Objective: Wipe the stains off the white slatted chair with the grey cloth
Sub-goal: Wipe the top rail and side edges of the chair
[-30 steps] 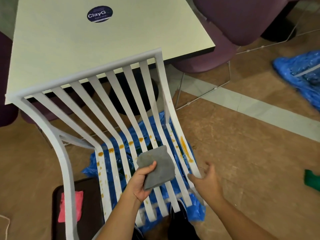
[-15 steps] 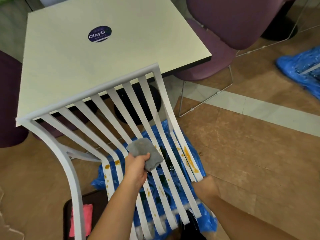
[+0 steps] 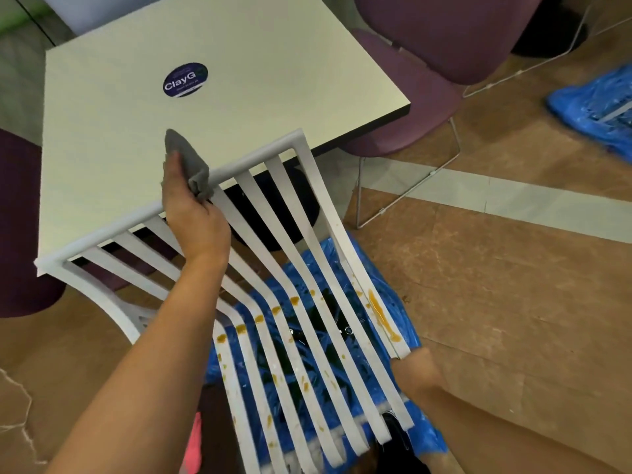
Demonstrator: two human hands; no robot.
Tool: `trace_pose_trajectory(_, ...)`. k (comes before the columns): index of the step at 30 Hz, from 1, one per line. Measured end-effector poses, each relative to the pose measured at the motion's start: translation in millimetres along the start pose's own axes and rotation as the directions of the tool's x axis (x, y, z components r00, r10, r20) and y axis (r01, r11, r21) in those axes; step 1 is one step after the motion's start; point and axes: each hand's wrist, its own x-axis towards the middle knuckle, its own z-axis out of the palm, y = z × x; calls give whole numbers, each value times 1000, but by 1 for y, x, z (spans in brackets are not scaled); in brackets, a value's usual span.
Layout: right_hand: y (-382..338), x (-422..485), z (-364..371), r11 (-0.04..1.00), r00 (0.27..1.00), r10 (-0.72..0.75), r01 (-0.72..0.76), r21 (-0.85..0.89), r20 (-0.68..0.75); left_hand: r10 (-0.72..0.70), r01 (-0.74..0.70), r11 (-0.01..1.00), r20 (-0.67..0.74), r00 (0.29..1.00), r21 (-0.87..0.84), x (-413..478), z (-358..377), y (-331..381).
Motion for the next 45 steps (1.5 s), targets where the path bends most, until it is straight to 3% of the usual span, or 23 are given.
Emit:
trace_pose_trajectory(1,-1,-1,-1,1000,1000,1,-1,9,-7,-9,8,999,29,1000,36,9,8,-7)
trace_pose_trajectory(3,-2,-3,-2,1000,1000,-10,10,20,-11,49,-90,981,229,972,171,16,17,-18)
trace_pose_trajectory(5,-2,-3,-2,999,1000,-16,16,41,6,88,-172,943,284,955,285,19,28,-24)
trace_pose_trajectory(8,-3,-3,-3,998,1000,-14,13,59,18,168,-268,932,365,916,245,23,36,-11)
trace_pose_trajectory(13,-4,-6,-5,999,1000,-22,22,34,12,329,-495,851,554,765,178,31,59,22)
trace_pose_trajectory(18,-6,-9,-8,1000,999,-27,27,9,20,479,-680,723,619,623,125,30,89,56)
trace_pose_trajectory(20,-7,-9,-8,999,999,-21,20,24,29,525,-778,615,669,526,128,24,101,53)
trace_pose_trajectory(21,-7,-9,-9,999,999,-15,14,36,34,527,-830,547,725,444,110,16,106,51)
trace_pose_trajectory(23,-7,-9,-8,999,999,-12,11,38,42,465,-896,440,837,288,64,-7,112,41)
trace_pose_trajectory(24,-6,-9,-9,999,999,-11,9,38,45,421,-905,422,872,251,57,-22,116,37)
trace_pose_trajectory(28,-6,-7,-7,999,998,-5,2,47,57,336,-841,540,908,249,31,-87,125,22)
trace_pose_trajectory(30,-6,-7,-7,999,999,-2,-1,45,52,341,-821,565,929,144,-80,-123,126,10)
trace_pose_trajectory(33,-4,-6,-7,998,999,-15,12,58,49,352,-827,507,934,-57,-242,-153,121,-5)
trace_pose_trajectory(35,-3,-5,-6,998,999,-13,10,60,48,372,-847,455,923,-100,-275,-144,122,-3)
trace_pose_trajectory(37,-2,-6,-6,998,999,-9,7,59,48,423,-872,436,906,-20,-223,-125,122,7)
trace_pose_trajectory(40,-3,-7,-6,998,998,-17,13,62,59,555,-863,502,786,272,-55,-87,116,28)
trace_pose_trajectory(43,-4,-7,-7,997,999,-18,14,71,50,706,-808,589,474,527,21,-37,104,47)
trace_pose_trajectory(45,-5,-7,-6,997,999,-11,7,74,49,773,-806,580,232,590,117,12,96,53)
